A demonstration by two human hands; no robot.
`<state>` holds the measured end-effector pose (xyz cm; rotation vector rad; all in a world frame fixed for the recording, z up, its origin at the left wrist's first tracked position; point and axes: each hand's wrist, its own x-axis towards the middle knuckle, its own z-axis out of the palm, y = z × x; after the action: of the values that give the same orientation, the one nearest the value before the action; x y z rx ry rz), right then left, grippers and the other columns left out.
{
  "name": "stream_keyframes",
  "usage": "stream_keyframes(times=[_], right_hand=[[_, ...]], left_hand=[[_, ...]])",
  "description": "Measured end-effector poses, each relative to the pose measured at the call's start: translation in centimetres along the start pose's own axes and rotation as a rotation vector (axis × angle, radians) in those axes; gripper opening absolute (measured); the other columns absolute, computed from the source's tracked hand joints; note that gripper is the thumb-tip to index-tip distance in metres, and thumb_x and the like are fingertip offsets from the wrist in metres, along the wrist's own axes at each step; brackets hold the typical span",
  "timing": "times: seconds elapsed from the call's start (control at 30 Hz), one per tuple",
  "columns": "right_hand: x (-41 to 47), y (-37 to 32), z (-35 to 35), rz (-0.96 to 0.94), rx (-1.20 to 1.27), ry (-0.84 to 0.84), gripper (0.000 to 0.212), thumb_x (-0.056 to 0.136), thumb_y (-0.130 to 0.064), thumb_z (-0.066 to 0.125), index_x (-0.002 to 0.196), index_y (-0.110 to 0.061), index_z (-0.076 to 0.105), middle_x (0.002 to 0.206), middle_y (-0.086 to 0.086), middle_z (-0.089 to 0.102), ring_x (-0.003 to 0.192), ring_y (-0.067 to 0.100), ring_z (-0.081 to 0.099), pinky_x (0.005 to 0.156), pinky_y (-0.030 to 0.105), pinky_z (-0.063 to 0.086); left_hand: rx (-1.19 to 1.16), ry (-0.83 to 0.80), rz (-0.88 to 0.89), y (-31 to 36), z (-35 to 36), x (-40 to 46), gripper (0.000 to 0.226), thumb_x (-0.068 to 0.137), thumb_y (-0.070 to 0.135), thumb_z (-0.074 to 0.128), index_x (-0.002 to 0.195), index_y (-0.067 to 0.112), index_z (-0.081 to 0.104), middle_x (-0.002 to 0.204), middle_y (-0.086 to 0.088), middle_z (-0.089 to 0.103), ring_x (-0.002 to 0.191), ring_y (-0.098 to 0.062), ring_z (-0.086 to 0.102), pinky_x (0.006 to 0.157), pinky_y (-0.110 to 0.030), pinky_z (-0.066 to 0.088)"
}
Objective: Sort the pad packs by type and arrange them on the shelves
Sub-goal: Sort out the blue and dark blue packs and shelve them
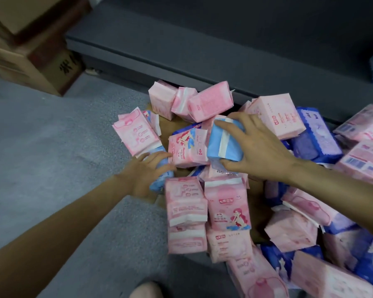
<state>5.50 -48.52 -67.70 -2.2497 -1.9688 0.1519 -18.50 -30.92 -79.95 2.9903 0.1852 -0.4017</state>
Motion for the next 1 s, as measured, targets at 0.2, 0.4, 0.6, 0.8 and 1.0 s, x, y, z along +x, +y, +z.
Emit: stream_keyframes(times=[0.2,0.4,0.6,0.8,1.0], right_hand=[[0.2,-0.4,0.0,-0.007,-0.029,-0.055,0.071,0.074,-0.064,0.039,0.137,-0.031,0.046,0.135,0.01,0.041,0.112,0.032,0.043,0.084,0.042,0.047],[-0.5,0.7,-1.2,0.037,-0.042,-0.058,0.073,0.069,-0.067,0.04,0.134,-0.035,0.048,0.122,0.013,0.044,0.097,0.031,0.046,0.081,0.039,0.046],[-3.1,3.9,-4.1,0.152,0.048,0.0,0.07,0.07,-0.066,0.056,0.135,-0.047,0.04,0.123,0.004,0.036,0.106,0.024,0.043,0.081,0.034,0.044],[-6.9,7.7,-9.1,0.338,0.342,0.145,0.066,0.07,-0.063,0.06,0.132,-0.051,0.041,0.115,-0.005,0.041,0.105,0.01,0.047,0.093,0.025,0.039],[-13.6,15.2,-14.7,0.441,0.401,0.346,0.06,0.074,-0.05,0.068,0.127,-0.055,0.04,0.118,-0.003,0.044,0.106,0.001,0.04,0.089,0.006,0.028]], left_hand=[[0.254,-0.033,-0.049,1.1,-1.0,1.1,0.067,0.061,0.019,0.082,0.118,0.041,0.053,0.138,-0.013,0.049,0.12,-0.028,0.052,0.08,-0.038,0.053],[-0.17,0.253,-0.181,-1.4,-4.2,-1.9,0.072,0.059,0.053,0.069,0.119,0.016,0.052,0.113,-0.008,0.063,0.101,-0.027,0.063,0.076,-0.035,0.053],[-0.607,0.475,-0.364,1.1,-12.1,-2.1,0.088,0.051,0.06,0.066,0.126,0.022,0.042,0.11,0.008,0.056,0.091,-0.018,0.06,0.076,-0.033,0.051],[-0.8,0.555,-0.192,7.0,-19.0,5.4,0.068,0.06,0.029,0.079,0.115,0.034,0.041,0.105,0.017,0.055,0.089,0.001,0.057,0.071,-0.017,0.05],[-0.744,0.612,-0.011,15.2,-24.6,16.3,0.064,0.06,0.028,0.078,0.112,0.039,0.041,0.107,0.02,0.056,0.09,0.0,0.057,0.073,-0.024,0.05]])
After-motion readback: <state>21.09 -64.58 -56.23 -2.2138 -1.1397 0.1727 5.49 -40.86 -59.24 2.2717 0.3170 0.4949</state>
